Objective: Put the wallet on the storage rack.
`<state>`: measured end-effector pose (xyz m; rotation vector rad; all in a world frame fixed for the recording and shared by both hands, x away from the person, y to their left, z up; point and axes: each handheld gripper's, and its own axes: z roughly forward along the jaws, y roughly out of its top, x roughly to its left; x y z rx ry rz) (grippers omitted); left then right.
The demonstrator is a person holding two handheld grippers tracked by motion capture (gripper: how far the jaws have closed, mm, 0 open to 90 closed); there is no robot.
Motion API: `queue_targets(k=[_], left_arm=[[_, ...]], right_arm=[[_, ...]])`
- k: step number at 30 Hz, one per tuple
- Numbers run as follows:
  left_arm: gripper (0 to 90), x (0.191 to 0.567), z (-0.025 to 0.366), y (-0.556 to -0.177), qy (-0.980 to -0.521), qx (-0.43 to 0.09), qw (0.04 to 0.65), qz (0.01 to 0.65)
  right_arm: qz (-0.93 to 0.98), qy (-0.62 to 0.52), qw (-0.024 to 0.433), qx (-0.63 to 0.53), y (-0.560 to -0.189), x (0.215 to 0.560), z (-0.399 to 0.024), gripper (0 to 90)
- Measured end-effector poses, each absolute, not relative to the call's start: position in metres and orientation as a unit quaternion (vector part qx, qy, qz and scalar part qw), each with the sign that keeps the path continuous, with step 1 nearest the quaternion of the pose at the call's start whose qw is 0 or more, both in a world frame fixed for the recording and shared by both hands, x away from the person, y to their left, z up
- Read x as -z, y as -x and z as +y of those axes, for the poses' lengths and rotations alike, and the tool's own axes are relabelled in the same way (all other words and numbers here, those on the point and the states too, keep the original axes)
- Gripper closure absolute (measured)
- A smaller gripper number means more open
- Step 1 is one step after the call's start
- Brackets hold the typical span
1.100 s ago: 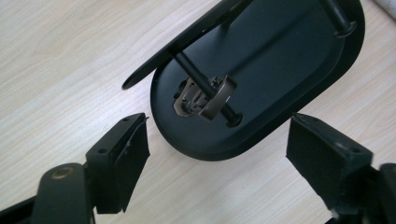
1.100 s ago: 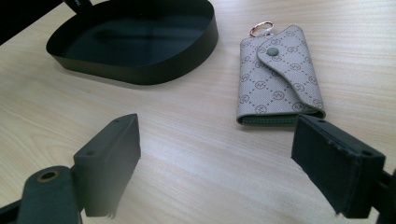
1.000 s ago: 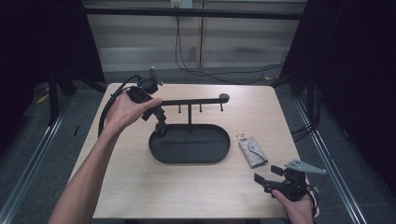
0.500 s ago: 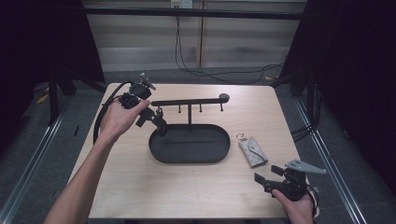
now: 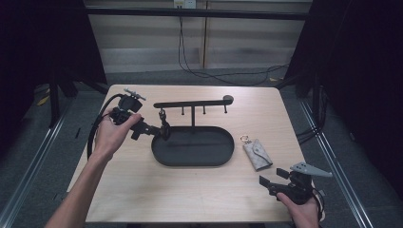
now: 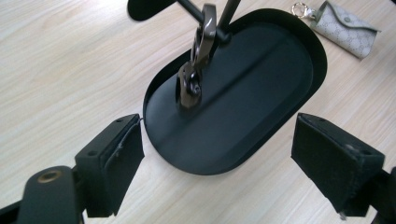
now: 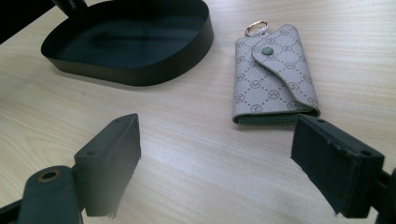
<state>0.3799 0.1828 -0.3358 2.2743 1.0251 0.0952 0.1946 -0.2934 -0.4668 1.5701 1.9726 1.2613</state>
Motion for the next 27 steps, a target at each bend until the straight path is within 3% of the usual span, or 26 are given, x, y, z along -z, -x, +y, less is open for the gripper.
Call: queue_targets(k=[6, 14, 27], left_arm=[[16.7, 0.342, 0.197, -0.369, -0.845, -0.045, 0.357, 0.395], [18.6, 0.363, 0.21, -0.352, -0.84, -0.052, 0.355, 0.407], [18.5, 0.402, 0.223, -0.32, -0.819, -0.053, 0.41, 0.398]], right_arm=[[0.688, -0.553, 0.161, -0.442, -0.193, 0.467, -0.295, 15.7], [0.686, -0.555, 0.167, -0.44, -0.192, 0.467, -0.295, 15.6], [0.677, -0.566, 0.165, -0.44, -0.193, 0.466, -0.299, 15.6]])
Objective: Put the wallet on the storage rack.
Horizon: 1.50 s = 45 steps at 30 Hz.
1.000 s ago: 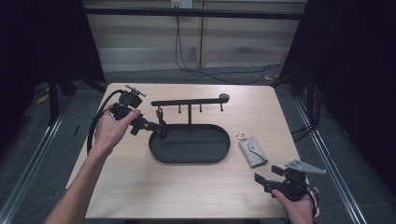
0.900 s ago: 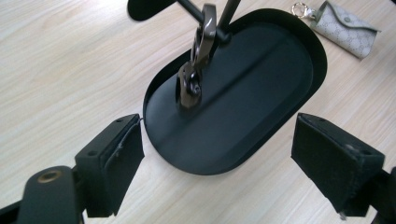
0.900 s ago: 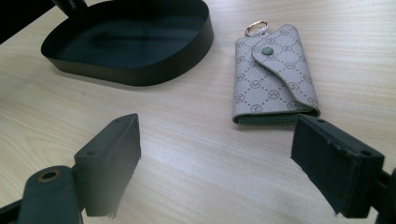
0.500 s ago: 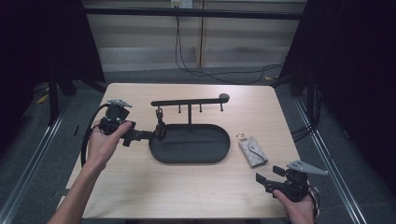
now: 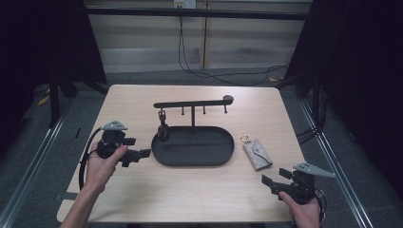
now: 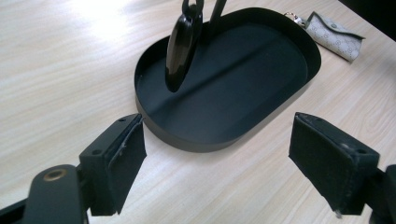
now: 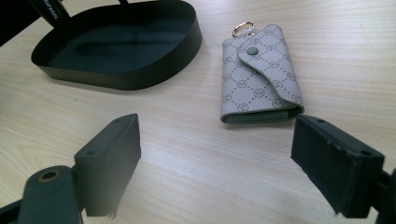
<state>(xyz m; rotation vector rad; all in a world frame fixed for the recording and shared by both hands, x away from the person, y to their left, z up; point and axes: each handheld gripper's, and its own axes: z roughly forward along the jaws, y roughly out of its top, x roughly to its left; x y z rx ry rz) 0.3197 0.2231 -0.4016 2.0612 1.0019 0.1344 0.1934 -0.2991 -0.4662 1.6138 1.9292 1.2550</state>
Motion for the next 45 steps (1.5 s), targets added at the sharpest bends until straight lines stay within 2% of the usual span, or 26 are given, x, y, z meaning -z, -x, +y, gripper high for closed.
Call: queue_targets(k=[6, 13, 17, 25, 27, 34, 39, 45], left_arm=[[18.4, 0.412, 0.229, -0.305, -0.82, -0.053, 0.415, 0.391], [17.1, 0.431, 0.246, -0.287, -0.812, -0.051, 0.408, 0.414], [19.6, 0.442, 0.249, -0.272, -0.824, -0.052, 0.39, 0.407], [19.9, 0.454, 0.253, -0.252, -0.822, -0.045, 0.407, 0.397], [19.8, 0.459, 0.253, -0.244, -0.829, -0.037, 0.402, 0.387], [19.8, 0.462, 0.253, -0.229, -0.833, -0.042, 0.409, 0.371], [16.2, 0.461, 0.256, -0.231, -0.823, -0.025, 0.426, 0.374], [16.2, 0.462, 0.263, -0.234, -0.815, -0.013, 0.441, 0.375]], right_arm=[[0.678, -0.569, 0.159, -0.438, -0.195, 0.464, -0.301, 15.3], [0.686, -0.566, 0.156, -0.43, -0.206, 0.459, -0.302, 14.9], [0.697, -0.561, 0.157, -0.419, -0.211, 0.454, -0.3, 15.0], [0.708, -0.558, 0.158, -0.402, -0.219, 0.449, -0.298, 15.1], [0.71, -0.563, 0.128, -0.403, -0.226, 0.448, -0.298, 16.6], [0.71, -0.576, 0.125, -0.384, -0.243, 0.444, -0.3, 19.2], [0.721, -0.584, 0.11, -0.356, -0.258, 0.438, -0.298, 19.4], [0.731, -0.597, 0.09, -0.317, -0.277, 0.434, -0.294, 17.6]])
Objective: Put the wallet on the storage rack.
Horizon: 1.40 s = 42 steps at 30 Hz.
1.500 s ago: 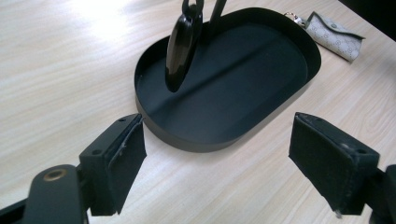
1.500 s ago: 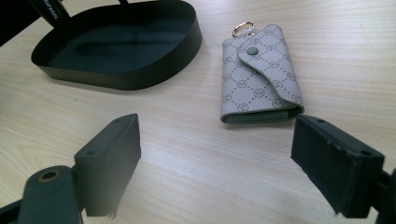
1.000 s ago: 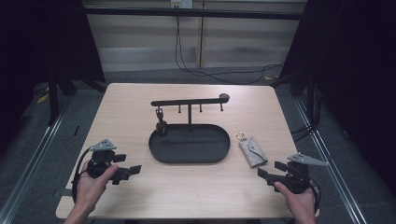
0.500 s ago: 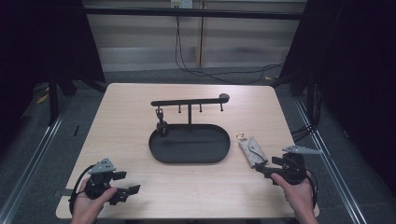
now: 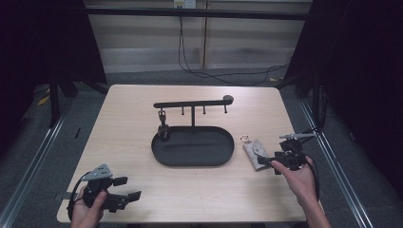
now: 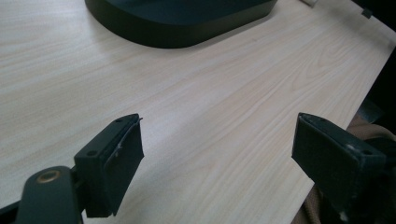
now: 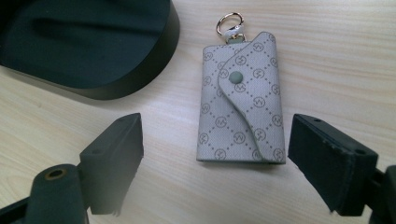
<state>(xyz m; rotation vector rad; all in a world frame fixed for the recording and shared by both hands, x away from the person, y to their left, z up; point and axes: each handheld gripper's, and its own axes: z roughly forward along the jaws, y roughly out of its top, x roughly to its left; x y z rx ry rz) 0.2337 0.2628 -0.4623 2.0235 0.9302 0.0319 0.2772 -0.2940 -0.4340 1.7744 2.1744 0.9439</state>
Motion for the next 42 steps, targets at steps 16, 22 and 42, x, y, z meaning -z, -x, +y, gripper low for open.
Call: queue_targets(k=[16, 22, 42], left_arm=[[16.3, 0.465, 0.262, -0.237, -0.82, -0.025, 0.421, 0.387], [16.3, 0.464, 0.259, -0.236, -0.819, -0.026, 0.425, 0.384], [16.3, 0.465, 0.256, -0.235, -0.825, -0.028, 0.419, 0.378]], right_arm=[[0.767, -0.592, 0.043, -0.243, -0.32, 0.431, -0.287, 21.0], [0.78, -0.589, 0.018, -0.209, -0.335, 0.44, -0.282, 18.8], [0.787, -0.6, 0.007, -0.145, -0.361, 0.464, -0.275, 22.9]])
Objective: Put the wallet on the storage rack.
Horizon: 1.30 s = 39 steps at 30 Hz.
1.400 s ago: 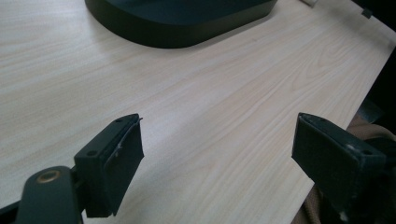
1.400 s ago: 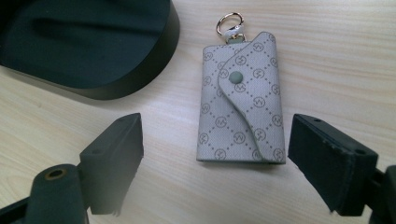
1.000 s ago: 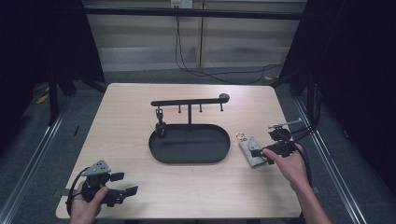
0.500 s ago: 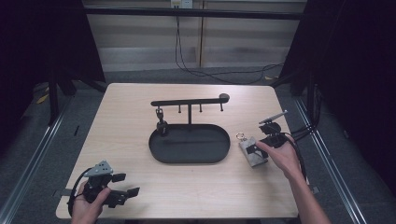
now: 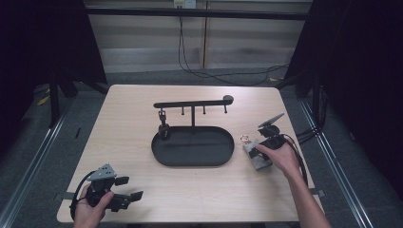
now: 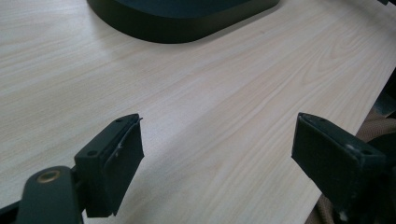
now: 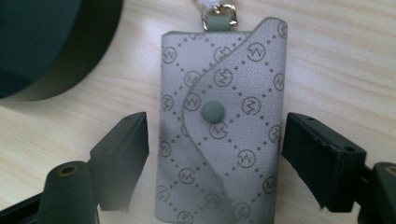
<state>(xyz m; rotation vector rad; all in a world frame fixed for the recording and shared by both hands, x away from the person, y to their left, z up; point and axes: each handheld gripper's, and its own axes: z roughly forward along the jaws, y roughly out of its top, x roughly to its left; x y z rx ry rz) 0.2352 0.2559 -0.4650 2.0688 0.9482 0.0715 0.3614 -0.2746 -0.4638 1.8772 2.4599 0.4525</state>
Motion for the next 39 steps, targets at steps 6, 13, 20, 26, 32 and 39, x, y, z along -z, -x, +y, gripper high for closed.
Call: queue_targets(k=[6, 13, 20, 26, 32, 39], left_arm=[[16.4, 0.465, 0.256, -0.235, -0.824, -0.027, 0.42, 0.379], [16.6, 0.464, 0.259, -0.236, -0.822, -0.031, 0.423, 0.381], [16.6, 0.465, 0.259, -0.235, -0.821, -0.031, 0.423, 0.383], [16.6, 0.464, 0.259, -0.235, -0.823, -0.031, 0.42, 0.381], [16.5, 0.465, 0.26, -0.236, -0.822, -0.028, 0.419, 0.384], [16.5, 0.464, 0.262, -0.236, -0.82, -0.032, 0.422, 0.384]], right_arm=[[0.787, -0.603, 0.004, -0.132, -0.365, 0.47, -0.272, 23.8], [0.795, -0.596, 0.018, -0.11, -0.367, 0.474, -0.264, 24.9], [0.803, -0.592, 0.031, -0.06, -0.371, 0.475, -0.251, 28.5], [0.8, -0.598, 0.029, -0.047, -0.373, 0.473, -0.249, 31.7], [0.789, -0.613, 0.02, -0.049, -0.376, 0.47, -0.251, 33.6], [0.788, -0.613, 0.014, -0.054, -0.377, 0.462, -0.252, 33.8]])
